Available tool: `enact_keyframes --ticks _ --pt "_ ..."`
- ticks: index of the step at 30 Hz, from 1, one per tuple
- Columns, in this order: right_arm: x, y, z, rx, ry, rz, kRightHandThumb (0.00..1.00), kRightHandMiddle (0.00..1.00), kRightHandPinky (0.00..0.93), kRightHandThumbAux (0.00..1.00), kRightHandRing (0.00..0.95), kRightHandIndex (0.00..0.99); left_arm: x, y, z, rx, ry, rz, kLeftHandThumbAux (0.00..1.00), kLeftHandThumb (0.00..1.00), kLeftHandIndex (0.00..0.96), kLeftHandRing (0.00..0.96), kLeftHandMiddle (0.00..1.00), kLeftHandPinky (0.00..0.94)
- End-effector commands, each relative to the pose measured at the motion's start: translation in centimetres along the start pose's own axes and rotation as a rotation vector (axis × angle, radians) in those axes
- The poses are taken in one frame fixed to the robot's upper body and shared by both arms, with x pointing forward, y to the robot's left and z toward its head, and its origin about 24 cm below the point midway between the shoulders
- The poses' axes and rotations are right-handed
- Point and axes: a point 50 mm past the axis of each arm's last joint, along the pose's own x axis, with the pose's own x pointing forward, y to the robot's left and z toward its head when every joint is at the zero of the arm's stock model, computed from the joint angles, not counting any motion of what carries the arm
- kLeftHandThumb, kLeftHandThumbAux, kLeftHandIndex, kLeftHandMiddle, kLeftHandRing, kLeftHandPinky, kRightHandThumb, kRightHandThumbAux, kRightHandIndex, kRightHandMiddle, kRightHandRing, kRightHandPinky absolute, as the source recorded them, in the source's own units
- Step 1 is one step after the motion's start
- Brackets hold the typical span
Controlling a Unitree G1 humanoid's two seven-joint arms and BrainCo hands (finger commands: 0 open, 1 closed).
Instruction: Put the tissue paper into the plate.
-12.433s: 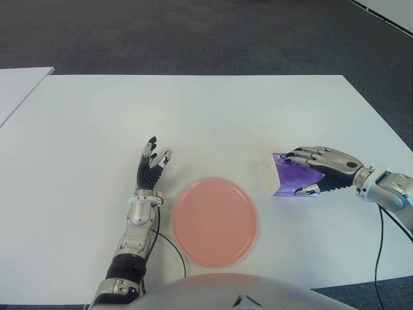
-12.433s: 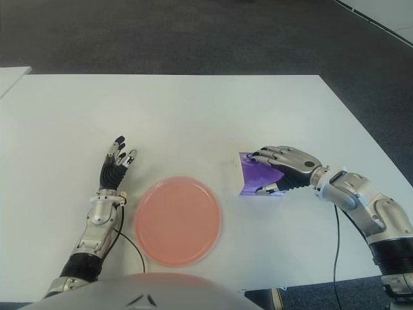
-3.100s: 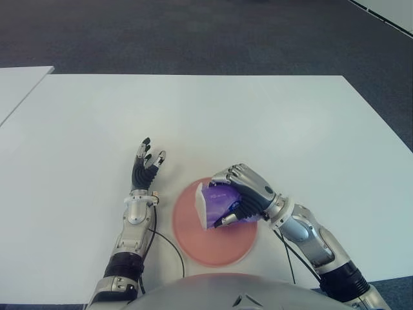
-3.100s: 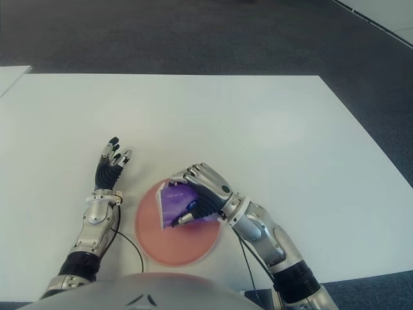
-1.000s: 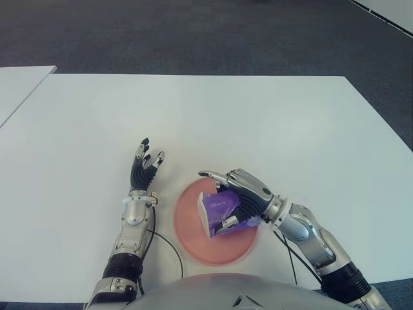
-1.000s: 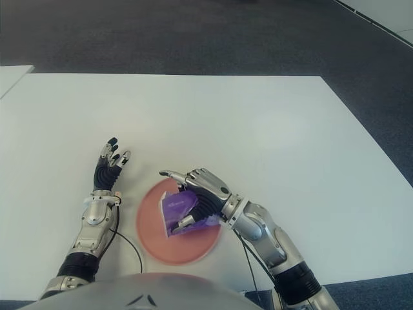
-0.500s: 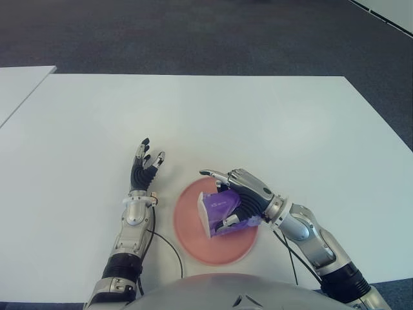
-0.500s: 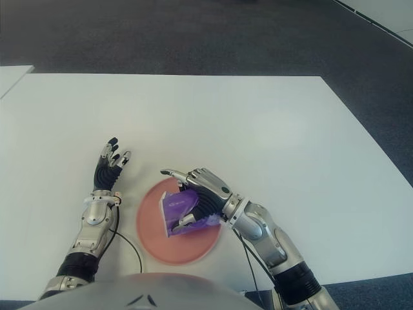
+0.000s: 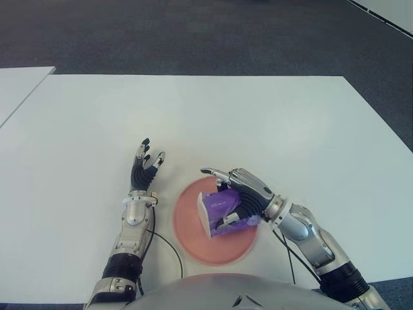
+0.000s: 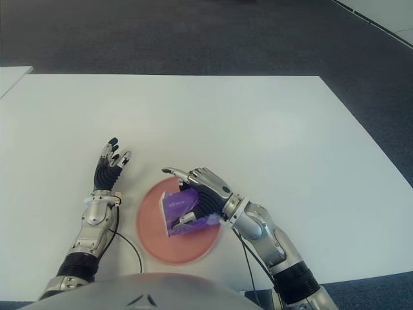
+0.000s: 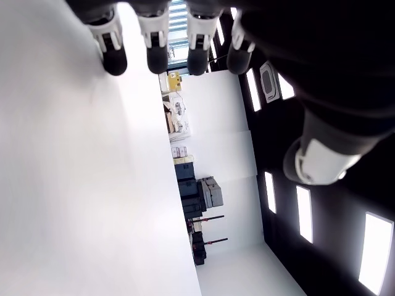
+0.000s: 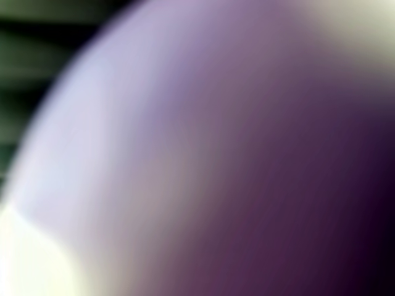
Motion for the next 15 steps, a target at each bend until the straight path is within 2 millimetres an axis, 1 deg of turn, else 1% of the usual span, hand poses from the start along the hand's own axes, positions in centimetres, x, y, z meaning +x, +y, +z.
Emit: enact_keyframes --ticks 1,10,15 --pt "-0.42 0.67 -1.04 0.040 0.070 0.035 0.100 0.000 0.000 0.476 0.000 0.000 -0.12 0.07 -0.30 0.016 0.008 0.006 0.559 0.048 0.000 0.000 0.000 0.000" --pt "-0.38 0.54 -1.00 0.042 0.067 -0.002 0.099 0.000 0.000 0.468 0.000 0.000 -0.08 0.04 -0.37 0.011 0.005 0.001 0.550 0.053 0.000 0.000 0.000 0.000" --pt "-0.29 0.34 -0.87 -0.010 0.041 -0.031 0.101 0.000 0.000 0.442 0.000 0.000 -0.09 0.04 -0.35 0.011 0.002 0.003 0.551 0.056 0.000 0.000 0.000 0.000"
